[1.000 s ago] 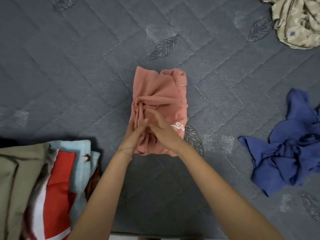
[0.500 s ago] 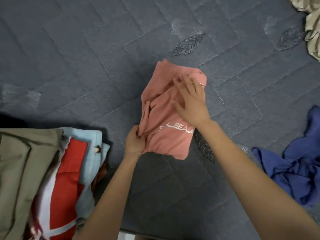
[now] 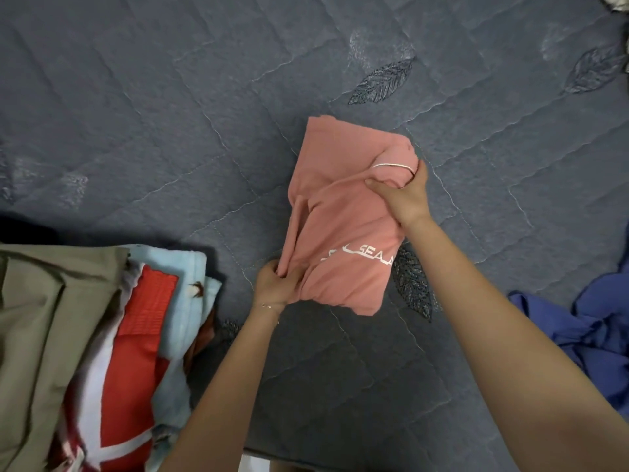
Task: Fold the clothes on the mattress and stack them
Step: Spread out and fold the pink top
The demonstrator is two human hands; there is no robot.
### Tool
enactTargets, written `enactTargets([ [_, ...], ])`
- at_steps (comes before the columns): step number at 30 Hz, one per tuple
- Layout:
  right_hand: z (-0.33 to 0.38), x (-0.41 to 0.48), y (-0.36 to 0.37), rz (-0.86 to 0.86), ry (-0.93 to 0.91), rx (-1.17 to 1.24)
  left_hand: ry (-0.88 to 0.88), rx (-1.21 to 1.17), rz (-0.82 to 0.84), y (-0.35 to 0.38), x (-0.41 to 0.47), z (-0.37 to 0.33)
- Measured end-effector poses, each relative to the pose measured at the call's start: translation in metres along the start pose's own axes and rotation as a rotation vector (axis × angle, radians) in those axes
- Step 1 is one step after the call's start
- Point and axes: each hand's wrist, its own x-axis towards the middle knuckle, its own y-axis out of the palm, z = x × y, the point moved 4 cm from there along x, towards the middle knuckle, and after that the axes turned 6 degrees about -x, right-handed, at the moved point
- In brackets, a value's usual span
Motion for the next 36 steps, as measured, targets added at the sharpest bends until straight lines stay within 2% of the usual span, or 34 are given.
enactTargets([
  [5,-0.009,-0.037,-0.029,-0.081,0.022,0.238,0.138,0.045,0.047,-0.006,0.002,-0.017],
  [8,-0.025,-0.074,-0.044,-0.147,0.092,0.411,0.221,0.096,0.033,-0.014,0.009,-0.038],
  [10,-0.039,-0.096,-0.05,-0.214,0.142,0.443,0.285,0.147,0.03,-0.013,0.011,-0.056],
  [15,-0.091,-0.152,-0.049,-0.417,0.391,0.614,0.503,0.267,0.077,0.009,0.002,-0.099],
  [19,-0.139,-0.186,-0.032,-0.362,0.556,0.707,0.631,0.187,0.014,0.019,-0.003,-0.122],
  [21,-0.154,-0.189,-0.039,-0.363,0.54,0.515,0.574,0.115,-0.01,0.019,-0.003,-0.112],
  [24,-0.159,-0.179,-0.065,-0.475,0.369,0.126,0.323,-0.033,-0.018,0.006,-0.004,-0.075],
  [27,-0.156,-0.158,-0.077,-0.339,0.184,-0.054,0.166,0.005,0.113,-0.005,-0.002,-0.034],
  [29,-0.156,-0.142,-0.073,-0.171,0.143,-0.043,0.111,0.078,0.238,-0.006,-0.006,-0.011],
  [31,-0.155,-0.132,-0.066,-0.054,0.158,-0.014,0.097,0.133,0.296,-0.004,-0.012,0.002],
  [33,-0.155,-0.128,-0.062,-0.027,0.189,-0.047,0.073,0.152,0.276,0.002,-0.013,0.007],
  [36,-0.154,-0.134,-0.056,0.005,0.193,0.073,0.039,0.084,0.212,0.007,-0.014,0.004],
])
